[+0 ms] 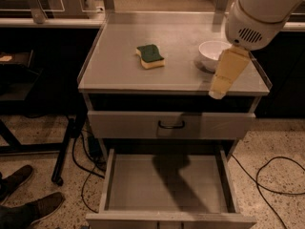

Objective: Place sponge into middle drawer

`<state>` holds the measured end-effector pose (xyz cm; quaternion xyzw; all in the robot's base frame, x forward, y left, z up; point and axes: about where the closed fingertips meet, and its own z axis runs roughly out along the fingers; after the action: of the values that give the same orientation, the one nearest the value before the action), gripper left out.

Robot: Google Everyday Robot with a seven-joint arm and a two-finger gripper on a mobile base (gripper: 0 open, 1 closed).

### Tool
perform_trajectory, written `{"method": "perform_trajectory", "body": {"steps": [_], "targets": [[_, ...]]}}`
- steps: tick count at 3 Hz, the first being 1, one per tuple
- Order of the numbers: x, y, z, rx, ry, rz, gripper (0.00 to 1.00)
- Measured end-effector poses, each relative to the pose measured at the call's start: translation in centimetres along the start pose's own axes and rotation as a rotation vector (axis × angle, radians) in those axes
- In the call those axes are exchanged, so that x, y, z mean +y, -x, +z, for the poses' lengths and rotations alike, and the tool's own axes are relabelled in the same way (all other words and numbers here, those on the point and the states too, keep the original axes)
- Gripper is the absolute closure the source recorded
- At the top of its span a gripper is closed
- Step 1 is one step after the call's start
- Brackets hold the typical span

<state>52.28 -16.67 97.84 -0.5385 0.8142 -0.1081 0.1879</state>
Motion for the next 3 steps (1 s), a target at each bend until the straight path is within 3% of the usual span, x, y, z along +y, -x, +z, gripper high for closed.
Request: {"method": "perform_trajectory", "body": {"steps": [1,2,3], "targets": [[-0.6,1.6,1.3,0.001,0.005,0.053,0.00],[-2.6,4.0,4.3,0.008,0.040,0.143,0.00],[-4.9,6.4,7.4,0.016,0.092,0.182,0.00]]}}
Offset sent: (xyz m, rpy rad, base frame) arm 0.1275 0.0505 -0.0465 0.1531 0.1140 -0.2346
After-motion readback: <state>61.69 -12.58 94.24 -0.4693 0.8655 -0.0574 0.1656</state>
